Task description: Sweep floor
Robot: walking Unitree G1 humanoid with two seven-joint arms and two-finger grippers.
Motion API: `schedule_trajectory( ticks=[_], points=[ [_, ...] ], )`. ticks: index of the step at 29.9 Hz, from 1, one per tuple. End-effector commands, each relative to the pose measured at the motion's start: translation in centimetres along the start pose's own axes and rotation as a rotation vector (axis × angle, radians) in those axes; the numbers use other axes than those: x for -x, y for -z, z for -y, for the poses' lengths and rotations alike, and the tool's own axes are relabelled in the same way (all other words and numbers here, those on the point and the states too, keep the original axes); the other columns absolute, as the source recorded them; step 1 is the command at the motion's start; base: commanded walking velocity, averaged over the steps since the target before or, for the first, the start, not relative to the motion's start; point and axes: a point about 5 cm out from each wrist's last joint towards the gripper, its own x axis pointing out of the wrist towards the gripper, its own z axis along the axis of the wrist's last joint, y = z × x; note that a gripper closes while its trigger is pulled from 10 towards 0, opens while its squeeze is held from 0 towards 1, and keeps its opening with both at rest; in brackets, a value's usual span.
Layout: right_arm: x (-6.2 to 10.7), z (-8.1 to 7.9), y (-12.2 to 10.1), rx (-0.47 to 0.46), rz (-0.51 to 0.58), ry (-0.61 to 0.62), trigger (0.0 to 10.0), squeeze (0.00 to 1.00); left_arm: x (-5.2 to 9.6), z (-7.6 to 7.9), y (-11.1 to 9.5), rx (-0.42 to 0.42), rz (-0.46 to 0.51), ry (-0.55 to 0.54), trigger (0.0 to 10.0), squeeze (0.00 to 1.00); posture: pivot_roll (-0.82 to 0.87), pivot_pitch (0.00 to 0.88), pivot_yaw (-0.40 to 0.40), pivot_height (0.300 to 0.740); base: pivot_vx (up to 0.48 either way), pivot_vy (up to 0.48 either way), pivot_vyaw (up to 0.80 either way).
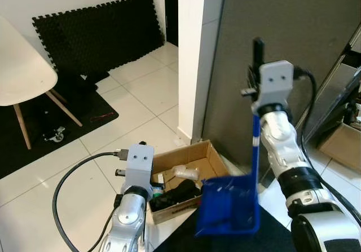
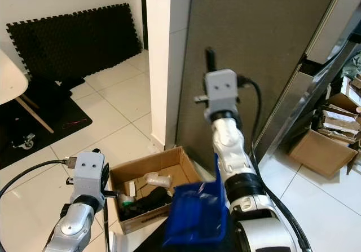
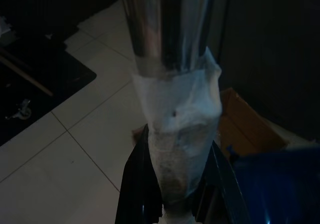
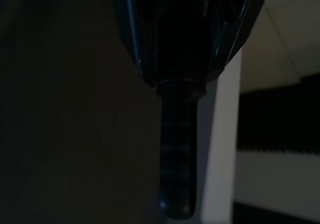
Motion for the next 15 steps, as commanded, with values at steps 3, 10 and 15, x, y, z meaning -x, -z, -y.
schedule_trajectory(
  ticks=[3,10,15],
  points=[
    [-0.1,2.0,0.2,-0.025,-0.009,0.008,10.0,0.00,0.0,0.1,-0.3,-0.010,0.016,0.007,10.0,0.00,0.12,0.066,-0.019,0.740,0.000,0.000,0.00],
    [0.2,3.7,1.4,-0.206,-0.078,0.038,10.0,0.00,0.1,0.2,-0.3,-0.011,0.016,0.016,10.0,0.00,0.11,0.070,-0.015,0.740,0.000,0.000,0.00],
    [0.7,4.3,2.0,-0.339,-0.083,0.095,10.0,0.00,0.1,0.1,-0.3,-0.011,0.015,0.017,10.0,0.00,0.12,0.072,-0.014,0.740,0.000,0.000,0.00]
  ],
)
